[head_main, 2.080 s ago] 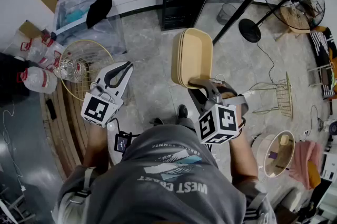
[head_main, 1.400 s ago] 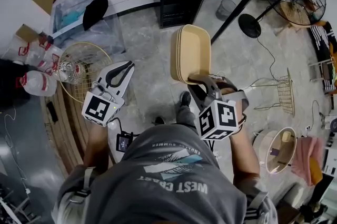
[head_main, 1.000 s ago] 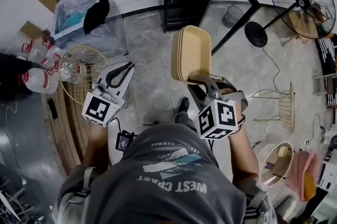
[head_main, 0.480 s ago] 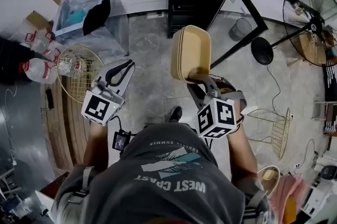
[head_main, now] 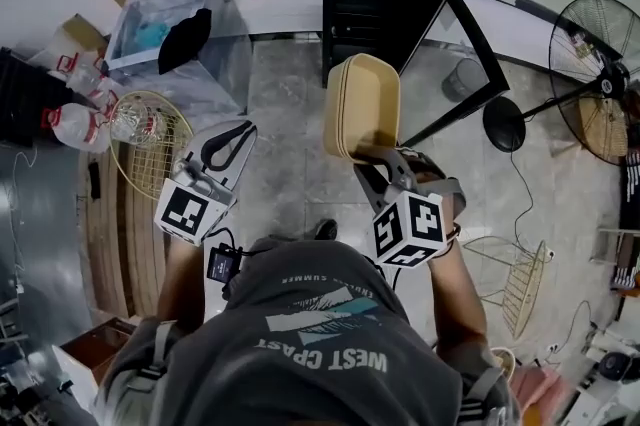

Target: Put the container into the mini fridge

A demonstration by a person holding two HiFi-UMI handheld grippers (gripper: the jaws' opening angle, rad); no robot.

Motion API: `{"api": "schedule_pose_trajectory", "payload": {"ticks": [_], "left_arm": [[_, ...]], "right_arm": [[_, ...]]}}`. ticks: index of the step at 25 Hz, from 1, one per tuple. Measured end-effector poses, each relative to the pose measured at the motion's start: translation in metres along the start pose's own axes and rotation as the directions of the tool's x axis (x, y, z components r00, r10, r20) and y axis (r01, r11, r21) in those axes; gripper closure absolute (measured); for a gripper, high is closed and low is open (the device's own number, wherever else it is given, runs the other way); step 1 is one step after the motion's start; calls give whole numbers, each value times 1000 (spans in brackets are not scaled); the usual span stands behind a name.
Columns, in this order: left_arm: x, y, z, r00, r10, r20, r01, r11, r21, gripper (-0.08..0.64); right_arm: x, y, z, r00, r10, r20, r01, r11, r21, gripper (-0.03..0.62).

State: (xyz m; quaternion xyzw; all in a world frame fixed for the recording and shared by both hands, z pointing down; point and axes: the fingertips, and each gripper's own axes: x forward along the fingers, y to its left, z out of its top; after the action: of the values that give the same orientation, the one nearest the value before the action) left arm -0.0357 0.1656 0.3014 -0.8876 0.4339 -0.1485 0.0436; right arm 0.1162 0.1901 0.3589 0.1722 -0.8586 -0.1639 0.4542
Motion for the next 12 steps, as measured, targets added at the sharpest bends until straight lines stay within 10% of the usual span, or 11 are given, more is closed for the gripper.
{"api": "schedule_pose_trajectory", "payload": {"ticks": [12], "left_arm": [[52,8,2,996,-84,7,84,996,10,524]], "right_arm": [[16,-30,-27,999,-14,-46,17,998,55,543]]}}
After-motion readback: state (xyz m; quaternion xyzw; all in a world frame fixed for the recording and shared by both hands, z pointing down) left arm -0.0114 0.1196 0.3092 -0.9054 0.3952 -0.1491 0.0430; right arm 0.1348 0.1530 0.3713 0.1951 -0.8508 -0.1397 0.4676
